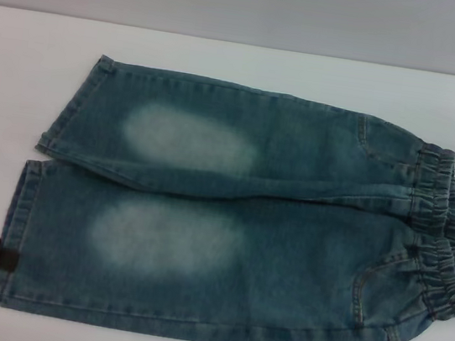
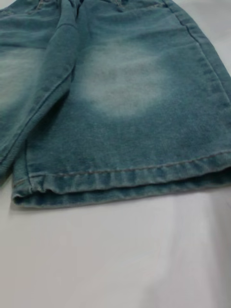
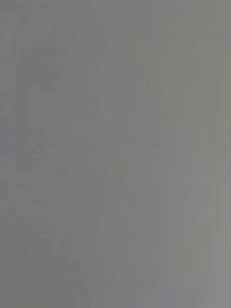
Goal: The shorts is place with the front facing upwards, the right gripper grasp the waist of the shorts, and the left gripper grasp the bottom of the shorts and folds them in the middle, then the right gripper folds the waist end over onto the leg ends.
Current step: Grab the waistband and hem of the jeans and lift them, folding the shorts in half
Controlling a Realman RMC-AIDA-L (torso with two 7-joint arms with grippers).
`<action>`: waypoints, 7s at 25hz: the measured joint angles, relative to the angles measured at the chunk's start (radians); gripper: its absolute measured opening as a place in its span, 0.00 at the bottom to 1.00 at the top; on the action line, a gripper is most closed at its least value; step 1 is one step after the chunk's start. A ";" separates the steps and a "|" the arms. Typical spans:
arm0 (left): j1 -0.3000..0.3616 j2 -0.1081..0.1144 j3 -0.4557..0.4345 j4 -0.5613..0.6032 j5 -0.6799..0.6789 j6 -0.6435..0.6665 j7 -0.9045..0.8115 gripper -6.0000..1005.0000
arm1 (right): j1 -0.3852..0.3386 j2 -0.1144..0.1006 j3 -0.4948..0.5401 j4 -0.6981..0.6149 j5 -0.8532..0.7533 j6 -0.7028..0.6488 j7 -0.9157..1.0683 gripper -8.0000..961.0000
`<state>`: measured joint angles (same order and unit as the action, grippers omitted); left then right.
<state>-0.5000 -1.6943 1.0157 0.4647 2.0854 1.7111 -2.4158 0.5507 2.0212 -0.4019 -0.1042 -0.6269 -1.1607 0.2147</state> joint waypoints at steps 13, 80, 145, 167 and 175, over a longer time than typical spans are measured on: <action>-0.007 -0.011 0.000 0.000 0.066 -0.030 -0.015 0.83 | 0.009 -0.008 0.000 0.006 -0.005 0.000 0.000 0.64; -0.026 -0.032 -0.002 0.000 0.099 -0.050 -0.023 0.83 | 0.015 -0.023 0.000 0.029 -0.008 -0.008 0.000 0.64; -0.029 -0.036 -0.002 0.001 0.138 -0.068 -0.035 0.78 | 0.022 -0.033 0.000 0.040 -0.032 -0.008 0.020 0.64; -0.060 -0.053 -0.035 0.000 0.135 -0.049 -0.024 0.75 | 0.016 -0.033 0.000 0.040 -0.033 -0.008 0.021 0.64; -0.063 -0.053 -0.040 0.001 0.138 -0.037 -0.020 0.75 | 0.015 -0.034 0.007 0.040 -0.033 -0.008 0.021 0.64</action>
<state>-0.5629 -1.7469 0.9756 0.4653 2.2238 1.6739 -2.4362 0.5656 1.9869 -0.3950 -0.0644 -0.6597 -1.1688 0.2360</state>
